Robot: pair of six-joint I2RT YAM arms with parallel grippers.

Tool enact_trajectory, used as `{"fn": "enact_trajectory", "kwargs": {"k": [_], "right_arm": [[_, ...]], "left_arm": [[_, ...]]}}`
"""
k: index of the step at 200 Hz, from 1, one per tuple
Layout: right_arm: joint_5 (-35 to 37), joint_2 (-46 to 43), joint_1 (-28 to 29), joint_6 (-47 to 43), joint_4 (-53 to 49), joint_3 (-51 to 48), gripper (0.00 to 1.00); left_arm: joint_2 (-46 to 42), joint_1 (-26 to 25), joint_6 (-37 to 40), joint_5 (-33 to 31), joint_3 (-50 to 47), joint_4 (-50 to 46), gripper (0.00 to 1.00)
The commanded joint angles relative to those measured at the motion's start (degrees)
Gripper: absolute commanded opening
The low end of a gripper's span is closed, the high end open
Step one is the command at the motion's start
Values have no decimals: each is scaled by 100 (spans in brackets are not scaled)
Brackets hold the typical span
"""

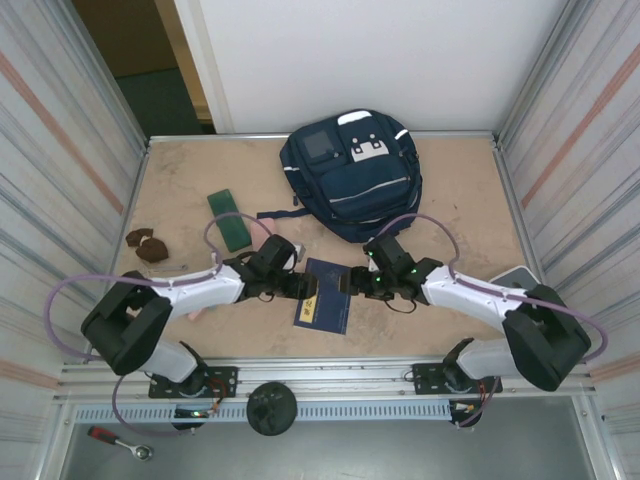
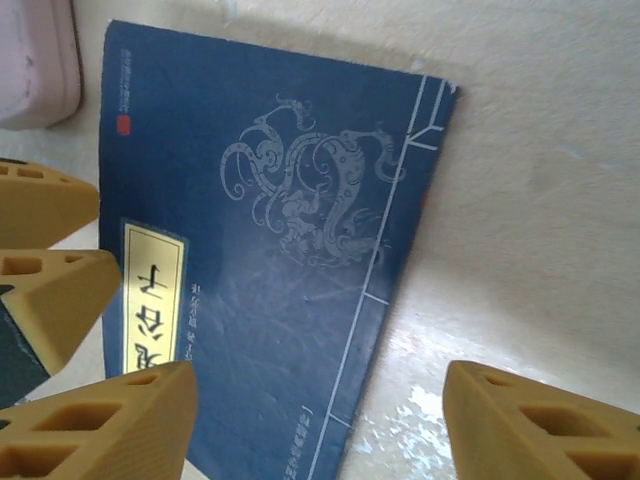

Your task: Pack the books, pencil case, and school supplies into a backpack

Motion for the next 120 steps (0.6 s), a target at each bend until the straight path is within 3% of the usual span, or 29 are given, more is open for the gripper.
{"fn": "enact_trajectory", "kwargs": {"k": [1, 88, 120], "right_arm": [[3, 361, 136, 291, 293, 46, 62], [469, 873, 625, 679, 873, -152, 45], [501, 894, 583, 598, 842, -177, 44]], "left_arm": [[245, -6, 129, 238, 162, 48, 61], [590, -292, -256, 387, 19, 543, 32], [477, -280, -275, 229, -5, 572, 14]]}}
